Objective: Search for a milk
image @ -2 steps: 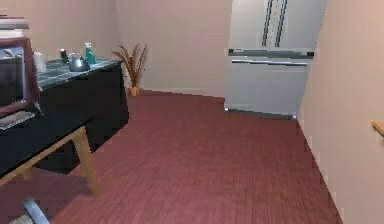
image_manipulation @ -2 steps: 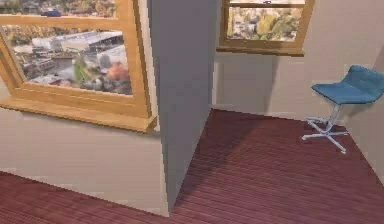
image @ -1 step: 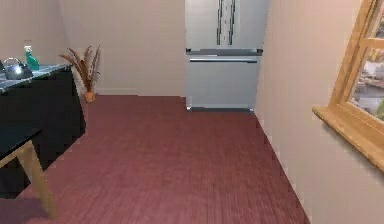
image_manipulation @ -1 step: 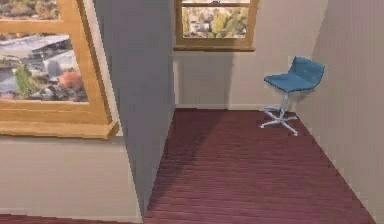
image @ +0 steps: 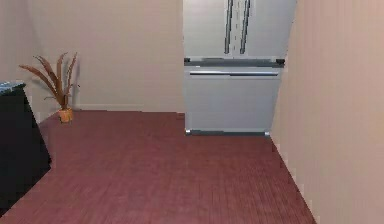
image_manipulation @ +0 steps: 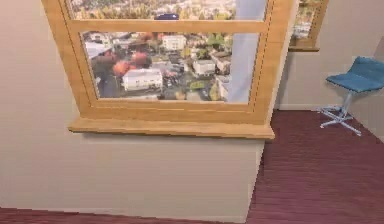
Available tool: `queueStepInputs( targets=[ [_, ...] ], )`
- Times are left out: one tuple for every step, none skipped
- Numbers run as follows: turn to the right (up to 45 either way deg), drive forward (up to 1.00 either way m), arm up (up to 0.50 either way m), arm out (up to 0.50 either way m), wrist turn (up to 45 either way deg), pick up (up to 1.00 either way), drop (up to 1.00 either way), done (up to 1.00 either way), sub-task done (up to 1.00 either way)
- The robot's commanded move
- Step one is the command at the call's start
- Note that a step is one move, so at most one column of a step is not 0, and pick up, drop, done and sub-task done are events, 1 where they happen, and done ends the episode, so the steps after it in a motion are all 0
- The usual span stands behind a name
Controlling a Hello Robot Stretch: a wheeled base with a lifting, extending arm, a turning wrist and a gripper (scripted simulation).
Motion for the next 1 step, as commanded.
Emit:
queueStepInputs(
  targets=[
    [-42.0, 0.00, 0.00, 0.00, 0.0, 0.00, 0.00, 0.00, 0.00]
  ],
)
